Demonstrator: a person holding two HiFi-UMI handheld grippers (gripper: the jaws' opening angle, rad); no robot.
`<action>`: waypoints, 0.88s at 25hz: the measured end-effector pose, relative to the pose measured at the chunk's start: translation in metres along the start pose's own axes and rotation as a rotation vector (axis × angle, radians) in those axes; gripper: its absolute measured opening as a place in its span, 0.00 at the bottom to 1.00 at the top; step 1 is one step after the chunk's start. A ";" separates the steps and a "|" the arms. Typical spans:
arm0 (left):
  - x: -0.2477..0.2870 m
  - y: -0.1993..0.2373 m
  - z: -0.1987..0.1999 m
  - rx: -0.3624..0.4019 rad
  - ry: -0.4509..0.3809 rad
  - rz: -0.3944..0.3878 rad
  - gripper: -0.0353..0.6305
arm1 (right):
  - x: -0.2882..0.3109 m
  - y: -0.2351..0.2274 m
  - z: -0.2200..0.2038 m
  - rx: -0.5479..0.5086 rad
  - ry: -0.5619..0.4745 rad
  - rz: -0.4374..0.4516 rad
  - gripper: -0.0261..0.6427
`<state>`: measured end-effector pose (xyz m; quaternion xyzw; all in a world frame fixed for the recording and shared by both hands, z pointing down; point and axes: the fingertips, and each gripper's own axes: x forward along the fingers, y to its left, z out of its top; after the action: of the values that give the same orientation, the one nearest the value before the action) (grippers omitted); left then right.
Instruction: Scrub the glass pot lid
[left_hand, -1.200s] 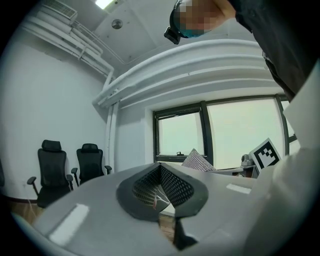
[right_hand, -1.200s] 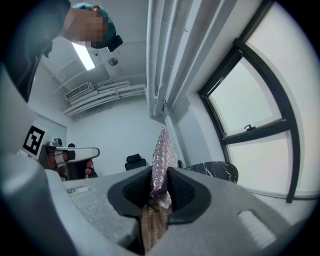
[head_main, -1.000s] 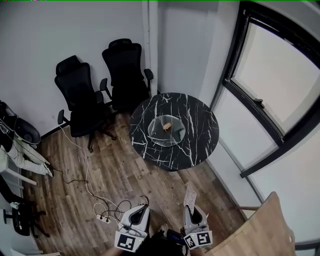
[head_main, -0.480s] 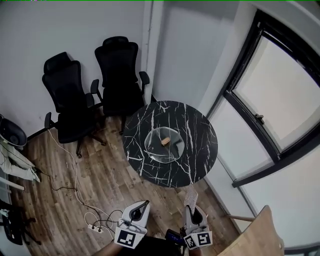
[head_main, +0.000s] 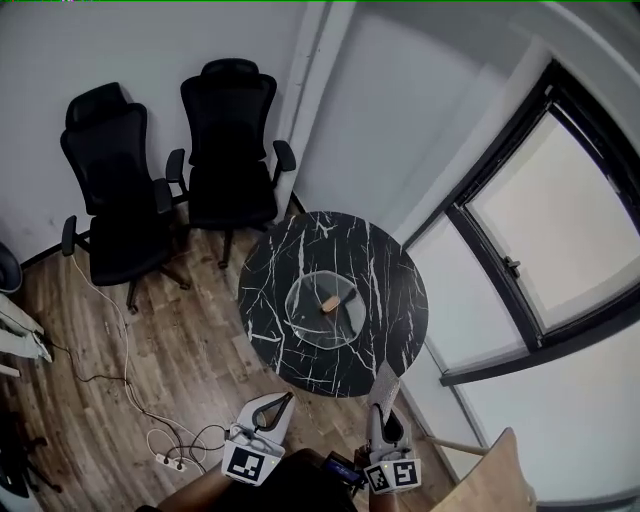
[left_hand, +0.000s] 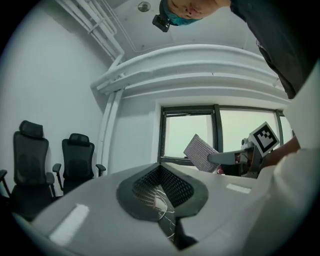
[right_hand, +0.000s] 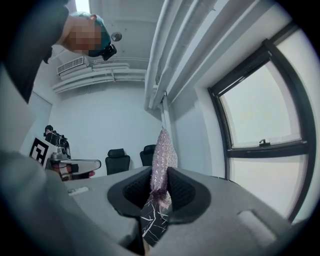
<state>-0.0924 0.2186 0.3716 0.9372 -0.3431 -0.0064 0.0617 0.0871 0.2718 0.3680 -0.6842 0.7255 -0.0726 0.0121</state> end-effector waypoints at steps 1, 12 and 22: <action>0.002 0.008 0.001 0.002 0.000 0.000 0.06 | 0.006 0.001 0.002 -0.009 0.004 0.001 0.16; 0.021 0.060 -0.021 -0.041 0.061 0.051 0.06 | 0.080 -0.017 -0.001 -0.033 0.010 0.008 0.16; 0.081 0.073 -0.028 -0.013 0.099 0.113 0.06 | 0.151 -0.073 -0.001 0.004 0.000 0.059 0.16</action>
<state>-0.0764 0.1143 0.4107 0.9151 -0.3921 0.0412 0.0852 0.1497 0.1177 0.3902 -0.6624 0.7453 -0.0737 0.0158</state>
